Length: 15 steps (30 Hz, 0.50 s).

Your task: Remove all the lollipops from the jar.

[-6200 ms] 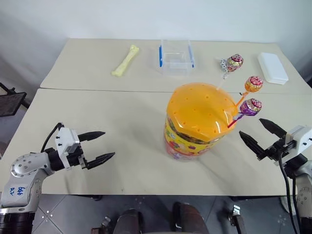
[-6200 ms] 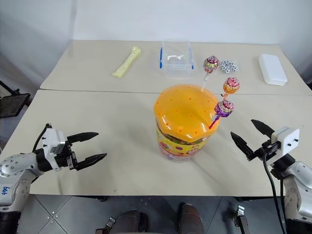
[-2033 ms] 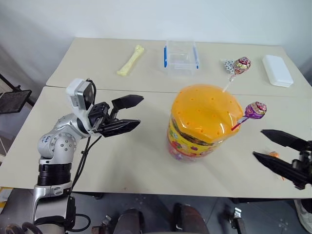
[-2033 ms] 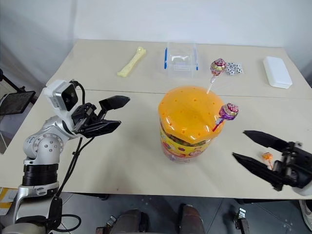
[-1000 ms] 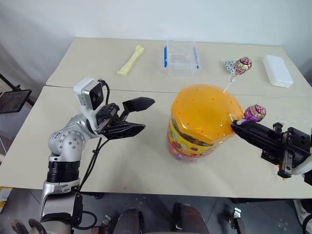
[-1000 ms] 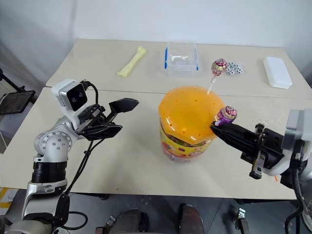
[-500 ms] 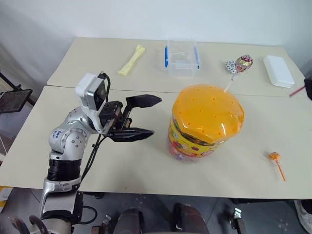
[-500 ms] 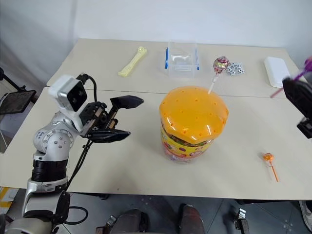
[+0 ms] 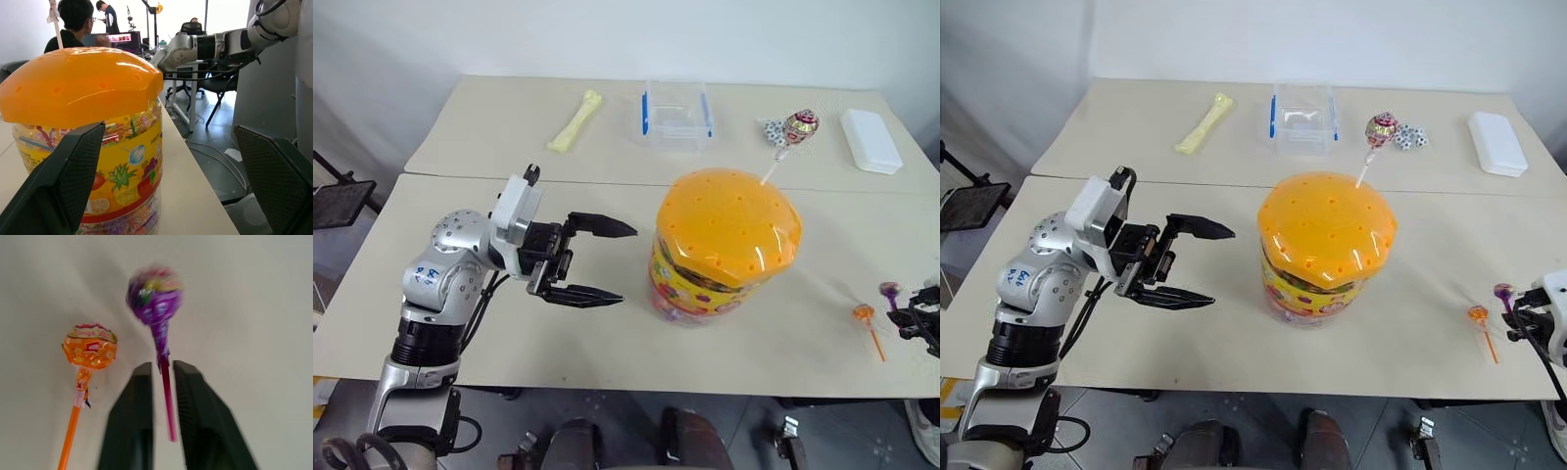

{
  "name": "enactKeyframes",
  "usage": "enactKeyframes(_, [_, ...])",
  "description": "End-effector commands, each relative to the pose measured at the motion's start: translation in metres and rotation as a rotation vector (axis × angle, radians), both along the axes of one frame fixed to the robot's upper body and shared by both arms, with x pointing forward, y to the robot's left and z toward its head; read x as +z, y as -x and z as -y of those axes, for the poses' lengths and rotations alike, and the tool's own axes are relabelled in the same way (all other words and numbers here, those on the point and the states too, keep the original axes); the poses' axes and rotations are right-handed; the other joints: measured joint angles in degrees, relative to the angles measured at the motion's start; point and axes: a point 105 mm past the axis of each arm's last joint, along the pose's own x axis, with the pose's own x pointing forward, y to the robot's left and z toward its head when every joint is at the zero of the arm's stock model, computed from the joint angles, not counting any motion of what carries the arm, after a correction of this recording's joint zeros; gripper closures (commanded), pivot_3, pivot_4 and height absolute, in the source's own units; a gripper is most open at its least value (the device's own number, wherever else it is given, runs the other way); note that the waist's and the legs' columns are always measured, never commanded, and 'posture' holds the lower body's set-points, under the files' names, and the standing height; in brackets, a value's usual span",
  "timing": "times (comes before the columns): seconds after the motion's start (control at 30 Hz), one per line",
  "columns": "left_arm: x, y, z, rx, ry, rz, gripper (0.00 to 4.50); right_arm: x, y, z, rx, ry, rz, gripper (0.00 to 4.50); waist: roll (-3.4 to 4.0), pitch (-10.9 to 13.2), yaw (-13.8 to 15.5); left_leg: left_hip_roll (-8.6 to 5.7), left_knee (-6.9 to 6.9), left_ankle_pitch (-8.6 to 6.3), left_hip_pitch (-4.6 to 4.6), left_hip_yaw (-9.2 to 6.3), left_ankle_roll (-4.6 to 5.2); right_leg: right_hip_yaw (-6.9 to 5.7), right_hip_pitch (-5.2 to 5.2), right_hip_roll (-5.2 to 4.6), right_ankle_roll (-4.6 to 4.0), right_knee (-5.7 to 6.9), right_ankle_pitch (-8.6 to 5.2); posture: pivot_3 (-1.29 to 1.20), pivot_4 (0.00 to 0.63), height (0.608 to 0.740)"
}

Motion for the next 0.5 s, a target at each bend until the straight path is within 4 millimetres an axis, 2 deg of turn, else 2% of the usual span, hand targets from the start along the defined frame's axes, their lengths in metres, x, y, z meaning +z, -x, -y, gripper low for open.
enactKeyframes(0.03, [0.011, 0.005, -0.004, -0.001, 0.028, 0.028, 0.00, 0.025, 0.002, -0.008, 0.126, -0.039, 0.049, 2.43, 0.00, 0.00, 0.02, 0.00, 0.00, 0.00, 0.00, -0.01, 0.00, -0.01, 0.00, 0.00, 0.00, 0.00, 0.00, 0.00, 0.150, 0.740])
enactKeyframes(0.1, [0.016, 0.003, -0.006, 0.010, 0.055, 0.016, 0.00, 0.037, 0.005, -0.021, 0.247, -0.072, 0.074, 1.77, 0.00, 0.00, 0.03, 0.00, -0.01, 0.00, 0.00, -0.02, 0.00, -0.01, 0.00, 0.01, 0.00, 0.01, 0.00, 0.00, 0.150, 0.740])
enactKeyframes(0.17, [0.029, -0.001, -0.007, 0.037, 0.138, -0.015, 0.00, 0.064, 0.006, -0.043, 0.412, -0.125, 0.193, 1.04, 0.00, 0.01, -0.04, 0.00, 0.00, 0.00, 0.01, -0.01, 0.00, -0.02, 0.01, 0.01, 0.01, 0.00, 0.00, 0.00, 0.150, 0.740])
enactKeyframes(0.23, [0.042, -0.008, -0.010, 0.079, 0.236, -0.049, 0.00, 0.102, 0.005, -0.068, 0.565, -0.177, 0.408, 0.42, -0.04, 0.03, -0.10, 0.01, 0.02, 0.00, 0.04, -0.03, 0.00, 0.00, 0.04, 0.01, 0.02, 0.02, 0.01, 0.00, 0.150, 0.740])
enactKeyframes(0.33, [0.057, -0.019, -0.019, 0.137, 0.338, -0.095, 0.00, 0.147, 0.003, -0.100, 0.679, -0.268, 0.630, 0.42, -0.03, 0.03, -0.29, 0.06, 0.11, 0.00, 0.07, -0.05, 0.00, 0.01, 0.08, 0.03, 0.02, 0.07, 0.01, 0.00, 0.150, 0.740])
enactKeyframes(0.4, [0.063, -0.023, -0.025, 0.157, 0.365, -0.111, 0.00, 0.161, 0.002, -0.121, 0.737, -0.314, 0.675, 0.42, -0.03, 0.03, -0.19, 0.08, 0.12, 0.00, 0.08, -0.09, -0.01, 0.00, 0.04, 0.03, 0.02, 0.16, 0.01, 0.00, 0.150, 0.740])
enactKeyframes(0.5, [0.079, -0.039, -0.041, 0.223, 0.443, -0.151, 0.00, 0.185, -0.006, -0.157, 0.824, -0.404, 0.736, 0.42, -0.05, 0.04, -0.17, 0.08, 0.20, -0.02, 0.02, -0.15, -0.04, -0.07, 0.00, 0.02, 0.02, 0.31, 0.01, 0.00, 0.150, 0.740])
